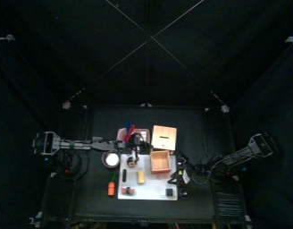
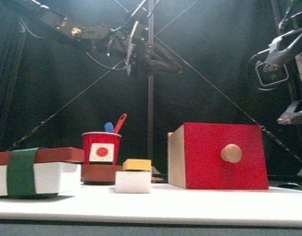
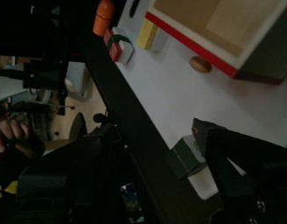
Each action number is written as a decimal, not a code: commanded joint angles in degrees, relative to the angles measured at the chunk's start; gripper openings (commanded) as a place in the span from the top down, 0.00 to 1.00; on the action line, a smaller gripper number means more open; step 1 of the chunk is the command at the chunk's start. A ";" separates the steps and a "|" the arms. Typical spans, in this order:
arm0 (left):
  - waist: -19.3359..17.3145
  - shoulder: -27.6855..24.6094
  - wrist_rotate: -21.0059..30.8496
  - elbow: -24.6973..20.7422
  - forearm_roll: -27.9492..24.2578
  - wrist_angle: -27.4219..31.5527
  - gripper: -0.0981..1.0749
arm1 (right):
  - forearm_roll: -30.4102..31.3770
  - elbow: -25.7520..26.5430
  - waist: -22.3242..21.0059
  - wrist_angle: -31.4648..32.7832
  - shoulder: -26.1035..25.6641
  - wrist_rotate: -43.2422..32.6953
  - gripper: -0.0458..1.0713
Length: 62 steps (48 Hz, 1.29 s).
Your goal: Open the drawer
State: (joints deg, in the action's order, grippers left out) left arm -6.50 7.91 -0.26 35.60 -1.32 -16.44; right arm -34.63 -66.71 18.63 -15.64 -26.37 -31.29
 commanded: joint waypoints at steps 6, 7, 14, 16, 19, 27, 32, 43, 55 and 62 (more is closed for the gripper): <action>2.02 6.77 0.09 4.31 3.34 -0.79 0.51 | 16.26 3.87 -7.29 8.61 -6.33 0.09 0.07; 2.20 7.29 0.09 4.75 3.60 -0.88 0.51 | 17.84 4.31 -7.91 9.93 -7.03 0.00 0.07; 2.90 10.20 0.09 8.09 4.92 -0.88 0.51 | 29.71 7.03 -12.92 18.19 -11.95 0.18 0.07; 2.99 10.81 0.00 9.14 4.92 -0.88 0.51 | 34.72 7.56 -14.85 19.42 -13.18 0.09 0.07; 3.16 11.78 0.09 10.63 4.92 -0.88 0.51 | 40.52 7.56 -16.87 19.60 -14.33 -0.26 0.07; 4.39 15.91 0.35 15.03 5.19 -0.88 0.51 | 49.57 7.38 -21.80 18.54 -15.29 -0.35 0.07; 5.10 19.25 0.18 17.93 6.06 -1.05 0.51 | 50.63 7.29 -23.12 17.23 -15.29 -0.26 0.07; 5.19 22.41 0.18 21.97 6.15 -1.14 0.51 | 50.63 6.86 -23.12 16.87 -15.38 -0.26 0.07; 5.19 22.59 0.09 22.41 6.15 -1.05 0.51 | 50.63 6.06 -22.94 16.79 -15.03 -0.26 0.07; 5.19 22.59 0.00 22.15 6.15 -1.05 0.51 | 50.89 5.98 -22.94 16.87 -15.12 -0.26 0.07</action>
State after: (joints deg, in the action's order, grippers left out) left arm -1.49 30.32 -0.09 58.80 4.75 -17.05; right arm 16.08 -61.35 -4.39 1.67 -41.22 -31.64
